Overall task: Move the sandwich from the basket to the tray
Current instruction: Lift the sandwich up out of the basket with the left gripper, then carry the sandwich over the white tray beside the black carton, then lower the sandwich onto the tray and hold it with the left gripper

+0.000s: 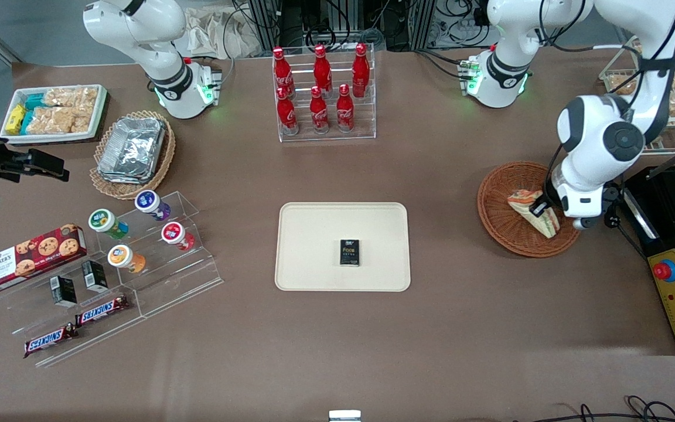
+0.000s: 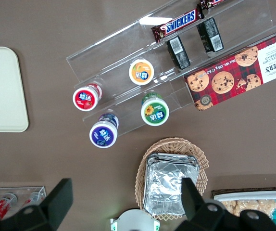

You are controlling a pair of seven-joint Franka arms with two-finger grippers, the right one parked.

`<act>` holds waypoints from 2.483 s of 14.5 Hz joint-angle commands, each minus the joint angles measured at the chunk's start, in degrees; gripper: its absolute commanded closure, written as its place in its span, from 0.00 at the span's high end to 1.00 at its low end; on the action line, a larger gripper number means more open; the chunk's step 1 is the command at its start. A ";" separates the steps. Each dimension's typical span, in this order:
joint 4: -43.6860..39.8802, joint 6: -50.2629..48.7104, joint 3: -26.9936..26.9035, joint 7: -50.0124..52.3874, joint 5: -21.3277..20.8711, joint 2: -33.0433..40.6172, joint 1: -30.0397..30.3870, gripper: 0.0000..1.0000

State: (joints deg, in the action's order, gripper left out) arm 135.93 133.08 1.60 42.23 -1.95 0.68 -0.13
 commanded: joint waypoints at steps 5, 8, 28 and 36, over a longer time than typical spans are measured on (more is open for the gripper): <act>-27.25 -31.71 -0.01 -24.98 0.98 -0.59 0.22 0.00; -36.32 -35.68 0.95 -26.58 4.57 -1.82 -0.74 0.00; -36.96 -7.50 21.52 -10.33 -1.64 -29.93 -11.73 0.00; -36.00 -0.45 21.26 -4.96 -6.75 -37.24 -13.93 0.57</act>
State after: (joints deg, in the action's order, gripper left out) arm 100.15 132.60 23.18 35.57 -7.32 -36.79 -13.47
